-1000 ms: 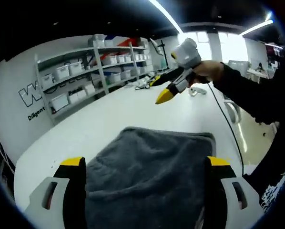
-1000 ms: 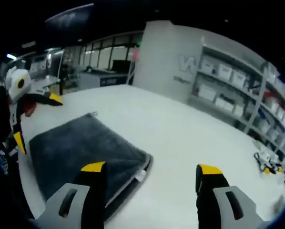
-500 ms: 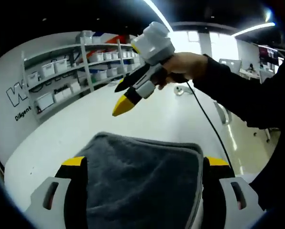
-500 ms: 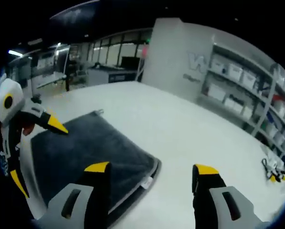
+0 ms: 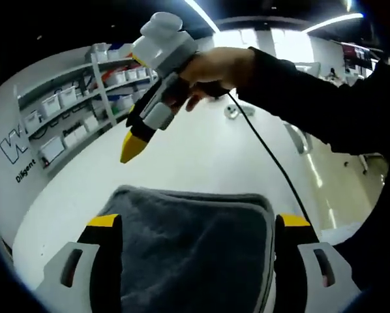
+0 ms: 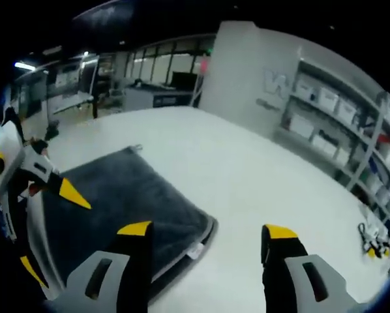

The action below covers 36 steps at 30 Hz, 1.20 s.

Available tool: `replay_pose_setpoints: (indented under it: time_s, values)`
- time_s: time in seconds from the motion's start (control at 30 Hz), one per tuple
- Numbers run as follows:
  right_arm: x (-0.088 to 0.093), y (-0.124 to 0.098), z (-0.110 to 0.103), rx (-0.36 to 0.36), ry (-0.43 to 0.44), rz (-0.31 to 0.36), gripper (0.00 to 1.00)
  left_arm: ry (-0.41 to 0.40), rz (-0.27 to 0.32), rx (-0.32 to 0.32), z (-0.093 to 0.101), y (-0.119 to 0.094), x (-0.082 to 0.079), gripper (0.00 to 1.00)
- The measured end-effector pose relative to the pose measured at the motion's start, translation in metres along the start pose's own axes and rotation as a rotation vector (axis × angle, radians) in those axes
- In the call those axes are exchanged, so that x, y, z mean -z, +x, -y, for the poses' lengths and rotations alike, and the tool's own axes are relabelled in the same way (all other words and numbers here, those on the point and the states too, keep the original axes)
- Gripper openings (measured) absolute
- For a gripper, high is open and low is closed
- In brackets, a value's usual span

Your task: Open the folded towel by lifting each exposed corner and separating the folded layers until the towel lies flat within the target outline without major curled edges

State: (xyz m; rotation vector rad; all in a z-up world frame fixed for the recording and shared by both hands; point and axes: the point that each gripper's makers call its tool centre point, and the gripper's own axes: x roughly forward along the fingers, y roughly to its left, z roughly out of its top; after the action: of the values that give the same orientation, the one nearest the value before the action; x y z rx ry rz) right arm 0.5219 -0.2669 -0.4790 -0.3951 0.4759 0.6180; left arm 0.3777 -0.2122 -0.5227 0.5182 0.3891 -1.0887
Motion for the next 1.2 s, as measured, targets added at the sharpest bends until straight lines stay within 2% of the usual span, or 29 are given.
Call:
replay_pose_setpoints:
  time_s: [0.2,0.47,0.67,0.93,1.13,1.2]
  values:
    - [0.002,0.003,-0.01,-0.028,-0.042,-0.047,0.63,0.028,-0.031,0.025,0.009,0.014,0.004,0.9]
    - [0.006,0.003,-0.023,-0.072,-0.101,-0.12,0.59,0.035,-0.042,0.05,0.018,0.025,0.005,0.87]
    - [-0.001,0.002,-0.022,-0.07,-0.118,-0.122,0.58,0.033,-0.052,0.08,0.028,0.032,0.007,0.83]
    - [-0.004,0.006,-0.018,-0.068,-0.122,-0.118,0.57,0.04,-0.066,0.085,0.032,0.037,0.011,0.78]
    - [-0.004,0.014,-0.015,-0.081,-0.131,-0.135,0.56,0.05,-0.078,0.106,0.041,0.043,0.014,0.71]
    - [-0.002,0.016,-0.015,-0.085,-0.13,-0.142,0.55,0.059,-0.088,0.125,0.047,0.045,0.017,0.65]
